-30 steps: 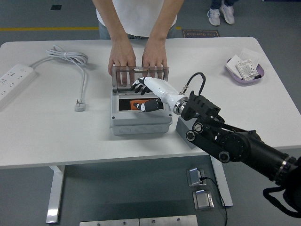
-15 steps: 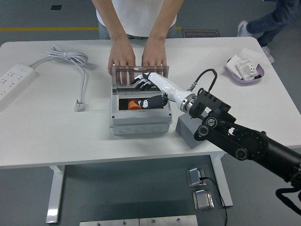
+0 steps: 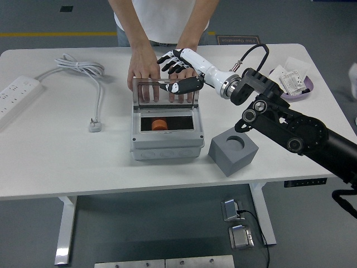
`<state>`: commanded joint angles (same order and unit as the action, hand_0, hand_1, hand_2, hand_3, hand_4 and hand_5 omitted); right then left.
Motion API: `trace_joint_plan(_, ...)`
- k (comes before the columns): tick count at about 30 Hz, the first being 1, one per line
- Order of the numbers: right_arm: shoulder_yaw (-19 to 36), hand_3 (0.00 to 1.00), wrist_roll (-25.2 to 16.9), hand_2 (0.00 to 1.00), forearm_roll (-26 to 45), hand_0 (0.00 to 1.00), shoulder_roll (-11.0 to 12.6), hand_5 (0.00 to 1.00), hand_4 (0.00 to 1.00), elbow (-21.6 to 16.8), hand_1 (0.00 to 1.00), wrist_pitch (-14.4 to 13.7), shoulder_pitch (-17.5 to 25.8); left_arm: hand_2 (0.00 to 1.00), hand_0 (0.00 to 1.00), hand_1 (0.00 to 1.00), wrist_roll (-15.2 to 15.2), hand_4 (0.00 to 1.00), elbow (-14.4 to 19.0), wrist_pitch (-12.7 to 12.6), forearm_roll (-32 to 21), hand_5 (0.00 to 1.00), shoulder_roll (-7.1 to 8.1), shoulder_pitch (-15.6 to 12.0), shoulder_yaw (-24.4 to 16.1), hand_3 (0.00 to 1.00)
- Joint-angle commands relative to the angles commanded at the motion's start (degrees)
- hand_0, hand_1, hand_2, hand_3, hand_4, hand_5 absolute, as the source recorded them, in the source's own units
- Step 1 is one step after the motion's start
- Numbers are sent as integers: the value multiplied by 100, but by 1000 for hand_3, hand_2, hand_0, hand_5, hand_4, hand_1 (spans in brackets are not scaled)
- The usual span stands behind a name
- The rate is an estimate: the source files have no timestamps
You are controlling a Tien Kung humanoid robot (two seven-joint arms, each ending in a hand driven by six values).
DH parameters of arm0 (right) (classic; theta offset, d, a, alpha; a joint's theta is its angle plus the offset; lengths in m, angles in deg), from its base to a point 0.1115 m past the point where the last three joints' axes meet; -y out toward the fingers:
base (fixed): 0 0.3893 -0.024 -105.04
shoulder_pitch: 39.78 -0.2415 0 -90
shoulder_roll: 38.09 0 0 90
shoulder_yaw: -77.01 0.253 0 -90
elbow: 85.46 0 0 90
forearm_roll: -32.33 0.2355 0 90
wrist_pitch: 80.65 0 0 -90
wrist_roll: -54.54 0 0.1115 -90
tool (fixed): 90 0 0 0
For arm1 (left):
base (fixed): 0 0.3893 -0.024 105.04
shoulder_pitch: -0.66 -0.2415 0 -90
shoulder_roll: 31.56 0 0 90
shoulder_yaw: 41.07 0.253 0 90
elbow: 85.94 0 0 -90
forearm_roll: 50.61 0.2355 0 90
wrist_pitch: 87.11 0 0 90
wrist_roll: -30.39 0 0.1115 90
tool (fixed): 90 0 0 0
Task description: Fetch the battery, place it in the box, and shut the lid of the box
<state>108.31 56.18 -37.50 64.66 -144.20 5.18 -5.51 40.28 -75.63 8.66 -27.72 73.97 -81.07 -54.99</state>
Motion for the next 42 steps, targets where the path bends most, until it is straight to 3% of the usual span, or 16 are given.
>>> trace_joint_plan(5,-351,730,-128,690,364,716,-198,193,810,700,663,0,-331,779,783,783,4,791,0,4,22,938,21,38,33,966)
trace_joint_plan(10,-699,730,-258,696,698,720,-336,215,811,1291,670,-34,-383,779,783,783,13,788,0,10,88,936,23,79,25,964)
trace_joint_plan(15,-913,730,-274,695,746,720,-383,236,814,1466,669,-46,-298,779,782,783,24,787,0,14,152,936,5,89,-8,961)
trace_joint_plan(21,-973,725,-195,693,587,718,-227,245,813,1085,670,-68,-237,779,782,783,19,786,0,9,211,936,15,86,-75,957)
trace_joint_plan(35,-1244,726,-11,694,268,703,447,271,821,-177,660,-184,34,780,780,784,-73,785,0,-13,-31,935,58,50,111,952)
trace_joint_plan(42,-1286,720,105,691,90,682,726,287,825,-770,653,-196,132,780,778,784,-42,785,0,-15,115,936,72,20,-70,950)
